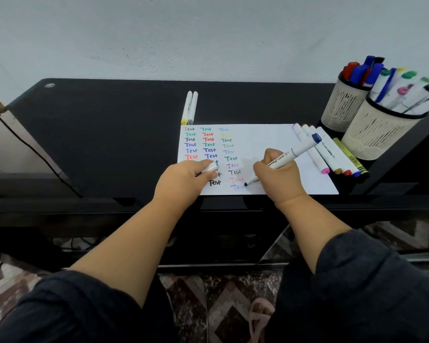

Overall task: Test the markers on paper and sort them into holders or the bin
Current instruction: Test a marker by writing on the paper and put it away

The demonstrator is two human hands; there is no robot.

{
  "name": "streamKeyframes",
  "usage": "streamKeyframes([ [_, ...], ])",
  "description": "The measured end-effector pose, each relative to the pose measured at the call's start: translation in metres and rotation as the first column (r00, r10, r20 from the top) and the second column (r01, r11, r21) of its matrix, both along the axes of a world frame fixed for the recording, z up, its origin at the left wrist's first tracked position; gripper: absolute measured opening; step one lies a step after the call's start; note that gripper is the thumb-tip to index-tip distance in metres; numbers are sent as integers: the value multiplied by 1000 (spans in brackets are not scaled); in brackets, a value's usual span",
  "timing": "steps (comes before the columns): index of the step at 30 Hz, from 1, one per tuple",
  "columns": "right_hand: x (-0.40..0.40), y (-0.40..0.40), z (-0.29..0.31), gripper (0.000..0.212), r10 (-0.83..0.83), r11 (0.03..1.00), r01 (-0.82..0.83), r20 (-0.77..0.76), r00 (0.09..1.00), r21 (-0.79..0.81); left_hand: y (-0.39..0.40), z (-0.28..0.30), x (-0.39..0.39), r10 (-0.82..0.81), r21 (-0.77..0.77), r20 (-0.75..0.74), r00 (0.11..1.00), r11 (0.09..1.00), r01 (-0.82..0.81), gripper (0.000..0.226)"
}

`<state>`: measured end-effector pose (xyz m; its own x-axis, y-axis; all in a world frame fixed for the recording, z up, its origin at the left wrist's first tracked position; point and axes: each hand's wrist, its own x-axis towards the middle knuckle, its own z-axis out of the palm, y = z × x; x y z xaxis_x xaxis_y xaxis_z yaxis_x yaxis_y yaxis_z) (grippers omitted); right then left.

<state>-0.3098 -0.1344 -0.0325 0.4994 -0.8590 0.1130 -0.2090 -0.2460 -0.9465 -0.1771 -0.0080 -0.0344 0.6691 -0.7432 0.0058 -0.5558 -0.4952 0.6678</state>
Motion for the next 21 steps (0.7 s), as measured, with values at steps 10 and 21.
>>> streamKeyframes([
  [10,0,0,2,43,33,998,-32,-16,999,44,0,0,0,5,3,5,1000,1000,-5,43],
  [21,-4,-6,13,41,-86,971,33,214,973,239,3,9,-6,20,-72,-16,1000,997,-21,38],
])
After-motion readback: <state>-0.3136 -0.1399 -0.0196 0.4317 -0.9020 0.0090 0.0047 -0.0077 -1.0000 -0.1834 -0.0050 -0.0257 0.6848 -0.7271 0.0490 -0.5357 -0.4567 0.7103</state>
